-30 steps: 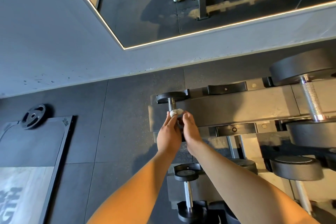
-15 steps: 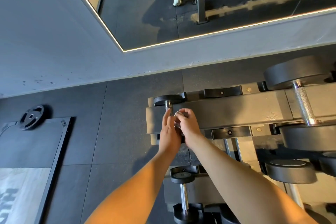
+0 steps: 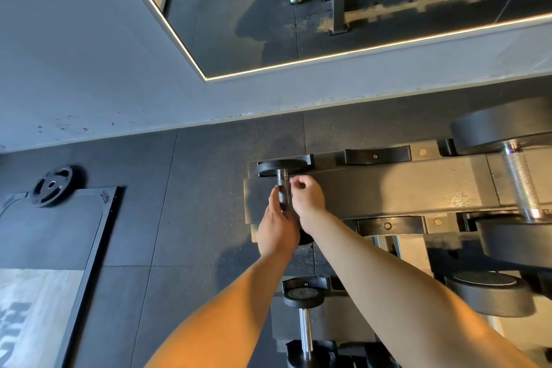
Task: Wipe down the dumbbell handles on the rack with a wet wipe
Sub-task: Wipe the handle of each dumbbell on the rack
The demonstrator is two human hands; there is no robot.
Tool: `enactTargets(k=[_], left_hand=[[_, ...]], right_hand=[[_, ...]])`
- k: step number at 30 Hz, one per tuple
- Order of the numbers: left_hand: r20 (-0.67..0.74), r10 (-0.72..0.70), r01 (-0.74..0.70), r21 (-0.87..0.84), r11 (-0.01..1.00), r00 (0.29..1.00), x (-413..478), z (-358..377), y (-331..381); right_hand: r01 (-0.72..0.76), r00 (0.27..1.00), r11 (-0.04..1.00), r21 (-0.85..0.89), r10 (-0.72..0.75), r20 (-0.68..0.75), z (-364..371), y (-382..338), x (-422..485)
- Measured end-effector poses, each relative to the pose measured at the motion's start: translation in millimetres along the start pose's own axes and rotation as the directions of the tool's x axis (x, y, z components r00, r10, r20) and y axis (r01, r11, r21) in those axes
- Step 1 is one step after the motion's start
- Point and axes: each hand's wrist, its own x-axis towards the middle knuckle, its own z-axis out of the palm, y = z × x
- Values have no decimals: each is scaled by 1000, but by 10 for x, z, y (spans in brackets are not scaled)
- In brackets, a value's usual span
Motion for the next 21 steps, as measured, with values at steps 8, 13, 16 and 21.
enactTargets(k=[8, 13, 16, 21], left_hand=[[-11, 19, -19, -3, 1000, 1000, -18, -29, 16], [-26, -28, 27, -49, 998, 999, -22, -25, -18], [-40, -50, 46, -102, 994, 998, 1, 5, -66], [-104, -42, 23, -177, 984, 994, 15, 32, -97]], right_hand=[[-131, 979, 983, -130, 149, 141, -154, 224, -46], [-187, 954, 982, 9, 179, 242, -136, 161, -50], [-133, 926, 983, -124, 168, 339, -172, 196, -81], [37, 904, 888, -458, 165, 394, -221, 287, -126]])
